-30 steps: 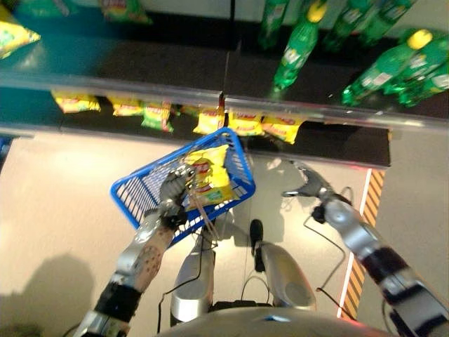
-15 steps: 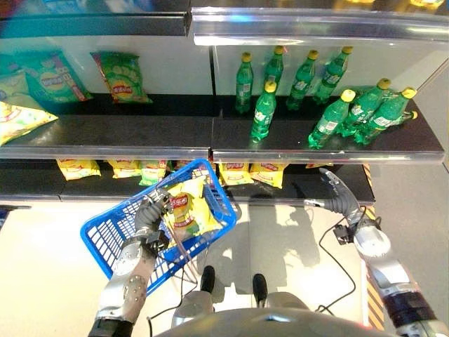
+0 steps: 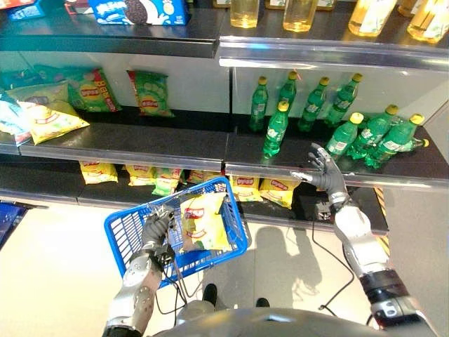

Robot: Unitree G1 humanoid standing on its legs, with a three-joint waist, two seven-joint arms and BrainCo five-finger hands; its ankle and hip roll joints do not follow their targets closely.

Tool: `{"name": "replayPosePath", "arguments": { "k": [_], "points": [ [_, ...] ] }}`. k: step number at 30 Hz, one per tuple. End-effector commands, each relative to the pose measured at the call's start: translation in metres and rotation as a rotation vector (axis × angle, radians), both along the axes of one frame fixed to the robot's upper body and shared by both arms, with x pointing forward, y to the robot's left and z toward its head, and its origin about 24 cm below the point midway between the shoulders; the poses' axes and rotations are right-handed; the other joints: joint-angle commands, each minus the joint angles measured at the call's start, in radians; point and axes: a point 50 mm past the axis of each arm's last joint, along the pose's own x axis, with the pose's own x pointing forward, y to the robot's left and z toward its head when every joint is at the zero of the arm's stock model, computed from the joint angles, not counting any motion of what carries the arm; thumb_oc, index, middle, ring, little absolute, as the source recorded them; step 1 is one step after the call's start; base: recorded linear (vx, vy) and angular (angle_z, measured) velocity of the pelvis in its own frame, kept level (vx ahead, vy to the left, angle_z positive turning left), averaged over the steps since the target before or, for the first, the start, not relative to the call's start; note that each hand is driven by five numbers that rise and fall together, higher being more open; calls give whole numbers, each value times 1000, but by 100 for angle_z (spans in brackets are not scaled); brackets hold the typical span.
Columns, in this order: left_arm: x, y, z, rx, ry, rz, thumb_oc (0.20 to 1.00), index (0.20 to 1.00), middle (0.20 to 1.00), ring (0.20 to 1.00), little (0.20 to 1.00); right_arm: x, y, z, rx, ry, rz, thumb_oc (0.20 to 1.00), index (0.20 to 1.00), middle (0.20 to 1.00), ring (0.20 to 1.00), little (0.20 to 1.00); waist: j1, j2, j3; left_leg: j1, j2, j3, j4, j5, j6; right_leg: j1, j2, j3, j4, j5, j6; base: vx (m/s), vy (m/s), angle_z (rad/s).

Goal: Pick up the snacks into the basket

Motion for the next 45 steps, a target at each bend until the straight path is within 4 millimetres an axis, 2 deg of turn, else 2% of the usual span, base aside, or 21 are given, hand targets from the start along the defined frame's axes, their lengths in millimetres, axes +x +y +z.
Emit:
{"name": "replayPosePath", "arguments": {
  "k": [1, 11, 17, 21, 31, 35, 45],
  "points": [
    [27, 5, 51, 71, -285, -10, 200, 200, 200, 200, 200, 14, -2, 21, 53, -113, -42, 1000, 1000, 1000, 1000, 1000, 18, -37, -47, 9, -73, -15, 9, -78, 51, -59, 0, -18, 34, -44, 51, -4, -7, 21],
    [30, 1, 64, 66, -340, -49, 200, 200, 200, 200, 200, 30, -17, 23, 59, -92, -140, 1000, 1000, 1000, 1000, 1000, 47, -38, -5, -9, -81, -38, 13, -71, 51, -68, -7, -46, 42, -47, 55, -20, 0, 9],
    [33, -2, 79, 70, -407, -88, 200, 200, 200, 200, 200, 42, -26, 31, 72, -103, -203, 1000, 1000, 1000, 1000, 1000, 60, -37, 33, -28, -86, -44, 20, -69, 52, -95, -9, -49, 66, -50, 54, -46, 4, 1],
    [35, -4, 89, 73, -450, -108, 200, 200, 200, 200, 200, 54, -29, 42, 87, -127, -247, 1000, 1000, 1000, 1000, 1000, 70, -36, 72, -61, -95, -41, 51, -74, 55, -130, -14, -50, 90, -46, 55, -69, 6, 5],
    [35, -6, 101, 55, -499, -126, 200, 200, 200, 200, 200, 75, -31, 60, 93, -133, -281, 1000, 1000, 1000, 1000, 1000, 90, -44, 114, -122, -107, -24, 115, -91, 60, -177, -15, -32, 111, -33, 58, -40, 11, 0],
    [37, -11, 110, 56, -538, -154, 200, 200, 200, 200, 200, 84, -31, 73, 107, -156, -289, 1000, 1000, 1000, 1000, 1000, 93, -45, 145, -136, -104, -24, 126, -91, 64, -220, -10, -34, 176, -45, 59, -49, 17, -9],
    [36, -11, 114, 60, -552, -157, 200, 200, 200, 200, 200, 98, -28, 96, 113, -196, -292, 1000, 1000, 1000, 1000, 1000, 99, -54, 172, -145, -107, -25, 134, -92, 66, -239, -13, -39, 195, -52, 63, -6, 4, 0]
  ]
}}
